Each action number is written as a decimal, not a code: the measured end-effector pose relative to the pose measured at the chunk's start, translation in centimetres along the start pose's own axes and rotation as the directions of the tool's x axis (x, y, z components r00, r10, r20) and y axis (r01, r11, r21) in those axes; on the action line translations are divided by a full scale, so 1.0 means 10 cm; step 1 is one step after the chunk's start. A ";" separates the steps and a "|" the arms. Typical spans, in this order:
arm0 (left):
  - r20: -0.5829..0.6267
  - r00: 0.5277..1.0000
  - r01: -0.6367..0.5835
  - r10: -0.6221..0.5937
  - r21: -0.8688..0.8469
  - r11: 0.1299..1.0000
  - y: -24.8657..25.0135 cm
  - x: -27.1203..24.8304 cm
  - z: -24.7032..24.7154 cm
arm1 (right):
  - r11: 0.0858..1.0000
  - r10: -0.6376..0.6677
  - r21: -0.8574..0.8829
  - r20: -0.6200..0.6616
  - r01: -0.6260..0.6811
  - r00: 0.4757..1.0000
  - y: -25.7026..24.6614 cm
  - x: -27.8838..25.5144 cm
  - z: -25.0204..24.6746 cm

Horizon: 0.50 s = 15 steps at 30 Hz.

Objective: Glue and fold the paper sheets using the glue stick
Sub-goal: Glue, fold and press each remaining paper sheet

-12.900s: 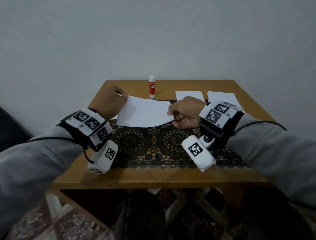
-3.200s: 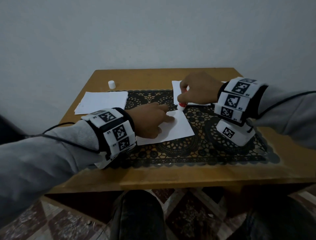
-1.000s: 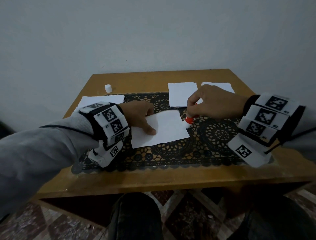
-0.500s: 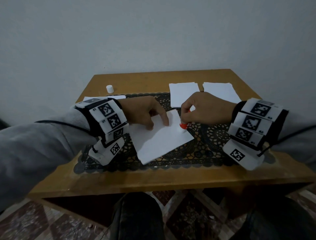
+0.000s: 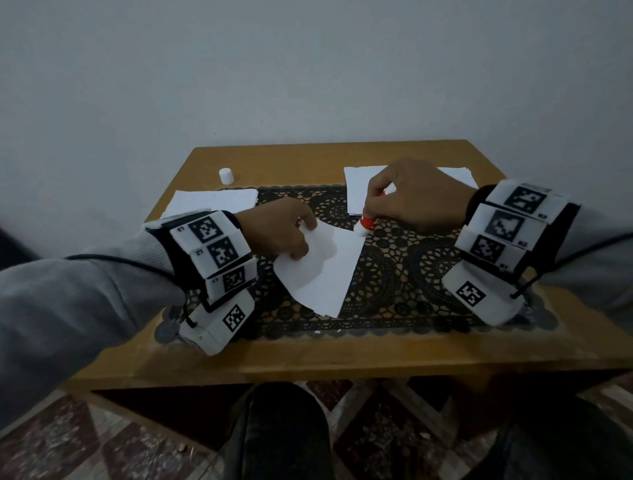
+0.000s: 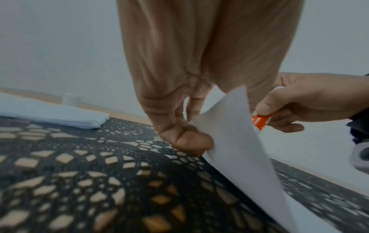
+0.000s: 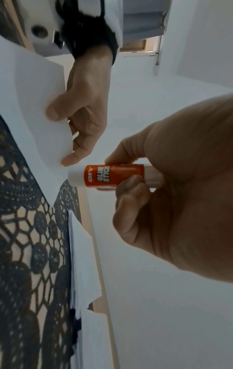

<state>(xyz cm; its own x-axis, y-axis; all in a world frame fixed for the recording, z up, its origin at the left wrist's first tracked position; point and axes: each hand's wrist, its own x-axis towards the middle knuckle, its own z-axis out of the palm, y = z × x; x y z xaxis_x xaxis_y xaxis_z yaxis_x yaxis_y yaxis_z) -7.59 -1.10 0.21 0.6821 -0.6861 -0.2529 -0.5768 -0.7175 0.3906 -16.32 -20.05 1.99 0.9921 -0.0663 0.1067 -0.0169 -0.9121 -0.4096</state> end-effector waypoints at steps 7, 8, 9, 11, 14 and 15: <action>0.056 0.997 0.060 -0.059 -0.030 0.998 -0.02 -0.07 0.12 | 0.997 0.018 -0.073 -0.006 -0.018 1.000 -0.06 0.13 0.25; 0.054 0.997 0.053 -0.052 -0.021 0.998 -0.03 -0.08 0.12 | 0.996 0.026 -0.089 -0.012 -0.027 1.000 -0.06 0.15 0.28; 0.048 0.998 0.036 -0.036 -0.001 0.999 -0.02 -0.08 0.13 | 0.995 0.032 -0.099 -0.017 -0.034 0.999 -0.06 0.16 0.29; 0.046 0.999 -0.032 0.029 0.061 0.998 -0.02 -0.08 0.13 | 0.993 0.038 -0.109 -0.013 -0.039 0.999 -0.07 0.19 0.30; 0.082 0.989 -0.135 0.124 0.149 0.980 0.03 -0.09 0.11 | 0.992 0.044 -0.117 -0.002 -0.044 0.999 -0.09 0.19 0.28; 0.090 0.987 -0.150 0.136 0.173 0.973 0.04 -0.09 0.11 | 0.992 0.044 -0.118 0.002 -0.044 0.999 -0.10 0.19 0.27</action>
<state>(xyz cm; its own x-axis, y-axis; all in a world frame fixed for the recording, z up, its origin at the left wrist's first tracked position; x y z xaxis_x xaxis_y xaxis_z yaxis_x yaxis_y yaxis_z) -8.93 -0.90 -0.36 0.5540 -0.7854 -0.2761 -0.7415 -0.6162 0.2653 -14.07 -18.20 0.14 0.9905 -0.1061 0.0870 -0.0750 -0.9496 -0.3043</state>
